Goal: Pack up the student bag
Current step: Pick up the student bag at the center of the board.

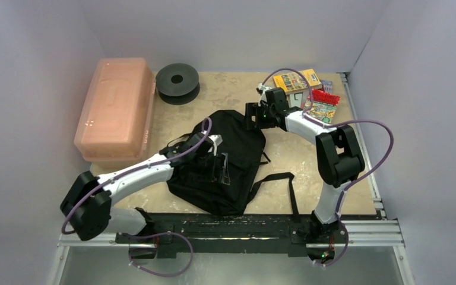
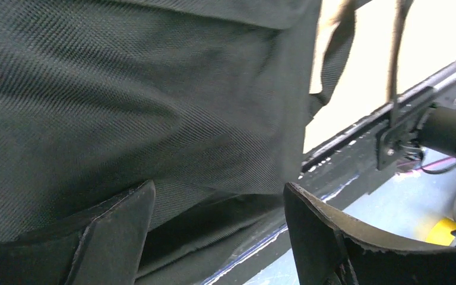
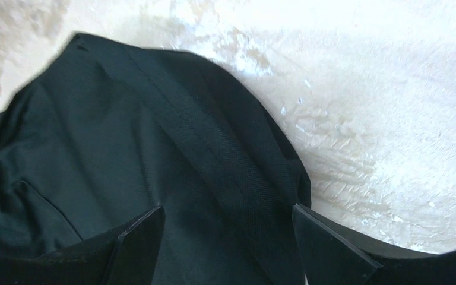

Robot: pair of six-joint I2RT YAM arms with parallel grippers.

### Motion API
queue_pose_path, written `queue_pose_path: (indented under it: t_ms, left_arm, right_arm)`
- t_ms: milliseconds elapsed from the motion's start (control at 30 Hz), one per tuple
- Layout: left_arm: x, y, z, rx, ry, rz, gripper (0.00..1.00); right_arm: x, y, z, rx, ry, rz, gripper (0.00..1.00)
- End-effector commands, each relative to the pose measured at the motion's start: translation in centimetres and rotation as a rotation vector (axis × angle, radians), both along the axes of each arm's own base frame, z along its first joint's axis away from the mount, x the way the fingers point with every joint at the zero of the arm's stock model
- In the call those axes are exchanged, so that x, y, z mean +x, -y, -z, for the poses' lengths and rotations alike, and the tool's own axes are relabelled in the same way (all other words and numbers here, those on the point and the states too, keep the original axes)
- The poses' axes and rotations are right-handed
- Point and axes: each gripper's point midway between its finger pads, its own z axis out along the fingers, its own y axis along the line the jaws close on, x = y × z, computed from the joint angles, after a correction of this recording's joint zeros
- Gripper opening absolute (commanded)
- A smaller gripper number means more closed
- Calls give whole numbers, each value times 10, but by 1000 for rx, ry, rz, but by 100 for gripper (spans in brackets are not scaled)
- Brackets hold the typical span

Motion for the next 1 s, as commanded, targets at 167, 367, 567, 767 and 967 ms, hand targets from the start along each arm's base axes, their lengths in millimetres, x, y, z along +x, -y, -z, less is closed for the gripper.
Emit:
queue_pose_path:
  t_ms: [167, 367, 567, 767, 967]
  left_arm:
    - [35, 2, 38, 227, -42, -6, 77]
    - [61, -36, 61, 348, -78, -172, 78]
    - [95, -85, 33, 355, 45, -309, 81]
    - [98, -51, -47, 65, 285, -230, 81]
    - [79, -17, -106, -43, 536, -46, 80]
  right_arm:
    - [-19, 22, 11, 7, -40, 53, 46]
    - [-44, 36, 3, 121, -63, 65, 0]
    - [-89, -6, -41, 424, -169, -100, 0]
    - [-106, -14, -81, 523, -176, -138, 0]
    - [-107, -15, -109, 559, -127, -134, 0]
